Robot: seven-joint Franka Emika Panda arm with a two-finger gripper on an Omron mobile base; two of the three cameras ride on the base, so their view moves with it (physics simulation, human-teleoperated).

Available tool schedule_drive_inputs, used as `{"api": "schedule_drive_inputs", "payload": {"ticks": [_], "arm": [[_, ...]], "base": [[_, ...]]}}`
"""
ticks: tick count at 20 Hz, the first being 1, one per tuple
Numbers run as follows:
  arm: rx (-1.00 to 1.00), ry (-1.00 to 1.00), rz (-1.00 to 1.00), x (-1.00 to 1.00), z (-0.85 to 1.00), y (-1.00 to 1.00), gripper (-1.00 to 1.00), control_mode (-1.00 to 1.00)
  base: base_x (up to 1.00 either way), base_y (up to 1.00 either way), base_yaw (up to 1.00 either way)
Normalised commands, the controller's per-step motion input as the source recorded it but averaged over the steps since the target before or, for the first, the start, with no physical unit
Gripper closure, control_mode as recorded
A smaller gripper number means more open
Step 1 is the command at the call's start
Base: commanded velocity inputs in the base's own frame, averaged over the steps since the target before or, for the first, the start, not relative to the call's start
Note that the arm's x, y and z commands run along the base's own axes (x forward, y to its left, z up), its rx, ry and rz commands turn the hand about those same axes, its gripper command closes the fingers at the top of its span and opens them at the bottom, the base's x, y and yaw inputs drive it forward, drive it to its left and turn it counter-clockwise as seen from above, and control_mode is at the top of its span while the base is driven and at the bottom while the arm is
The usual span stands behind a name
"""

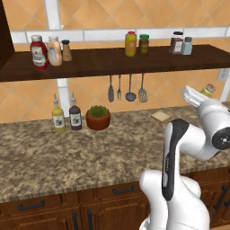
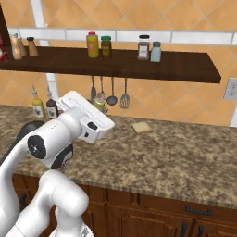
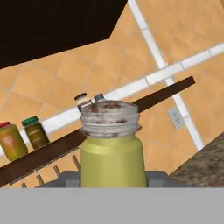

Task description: Put the shaker and condiment bottle from the counter next to their counterparts in the cabinet.

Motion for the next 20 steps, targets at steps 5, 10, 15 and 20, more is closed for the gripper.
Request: {"api": "schedule_drive_inputs", "payload": {"ticks": [5, 10, 15, 20], "arm": [[0.0, 0.09, -0.25, -0.02, 0.46, 0.0, 1.0, -1.0], [0.0, 0.0, -0.13, -0.21, 0.83, 0.0, 1.0, -1.0], [0.0, 0.18, -0.02, 0.2, 0.53, 0.01, 1.0, -1.0], [-0.02, 0.19, 0.0, 0.42, 0.13, 0.02, 1.0, -1.0]], "base": [[0.0, 0.0, 0.0], [0.0, 0.0, 0.0], [0.0, 0.0, 0.0], [0.0, 0.0, 0.0]]}}
